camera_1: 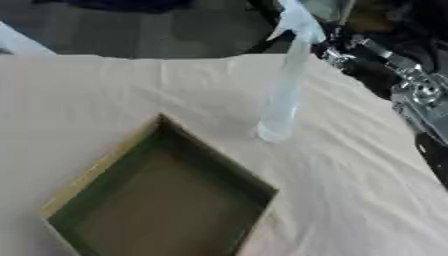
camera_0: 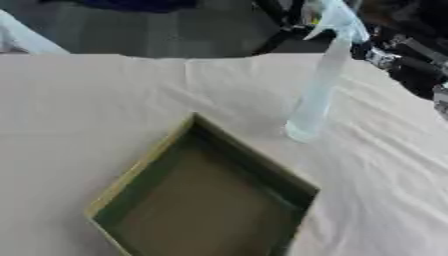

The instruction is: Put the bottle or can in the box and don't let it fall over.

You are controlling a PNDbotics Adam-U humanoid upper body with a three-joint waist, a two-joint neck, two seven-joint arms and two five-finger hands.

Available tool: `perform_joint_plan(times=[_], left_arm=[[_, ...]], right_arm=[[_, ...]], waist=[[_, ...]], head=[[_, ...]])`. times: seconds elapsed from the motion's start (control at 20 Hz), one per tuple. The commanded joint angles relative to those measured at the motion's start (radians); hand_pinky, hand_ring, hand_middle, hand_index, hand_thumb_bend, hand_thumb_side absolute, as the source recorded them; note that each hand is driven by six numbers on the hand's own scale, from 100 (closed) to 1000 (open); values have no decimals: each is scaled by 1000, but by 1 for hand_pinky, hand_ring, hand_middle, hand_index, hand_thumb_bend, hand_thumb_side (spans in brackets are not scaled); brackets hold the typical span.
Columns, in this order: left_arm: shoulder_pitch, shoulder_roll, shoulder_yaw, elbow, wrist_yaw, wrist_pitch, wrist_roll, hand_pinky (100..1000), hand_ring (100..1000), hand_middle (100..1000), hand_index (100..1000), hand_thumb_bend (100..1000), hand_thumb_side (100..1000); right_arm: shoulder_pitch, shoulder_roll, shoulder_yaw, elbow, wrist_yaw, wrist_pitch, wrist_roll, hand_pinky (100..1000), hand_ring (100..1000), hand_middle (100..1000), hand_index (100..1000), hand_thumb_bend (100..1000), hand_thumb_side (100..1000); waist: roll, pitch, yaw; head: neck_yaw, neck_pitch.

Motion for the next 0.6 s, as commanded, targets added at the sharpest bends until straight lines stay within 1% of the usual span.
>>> perform_joint_plan(times=[0.05, 0.15, 0.2, 0.5, 0.6], left_arm=[[-7, 22, 5, -14, 1, -4, -1, 934, 947, 888, 732, 157, 788], [-8, 22, 5, -14, 2, -4, -1, 934, 947, 888, 732, 157, 788], [-8, 23, 5, -14, 2, -4, -1, 933, 948, 888, 732, 157, 788], [-10, 22, 5, -14, 2, -4, -2, 933, 950, 889, 732, 157, 788], [-10, 22, 5, -14, 2, -4, -3, 933, 950, 889, 732, 157, 788]], right_arm=[[-5, -25, -6, -35, -17, 16, 29, 1000, 1000, 1000, 1000, 100, 584], [-2, -20, -4, -37, -13, 22, 42, 1000, 1000, 1000, 1000, 100, 596], [0, -18, 0, -37, -12, 23, 53, 1000, 1000, 1000, 1000, 100, 616], [3, -10, 7, -30, -22, 8, 145, 1000, 1000, 1000, 1000, 100, 622], [6, -5, 9, -28, -43, 4, 183, 1000, 1000, 1000, 1000, 100, 622]], waist=[[2, -27, -1], [2, -27, -1], [2, -27, 0], [2, -26, 2], [2, -26, 3]], head=[[3, -3], [4, -3], [3, -3], [3, -4], [4, -5]])
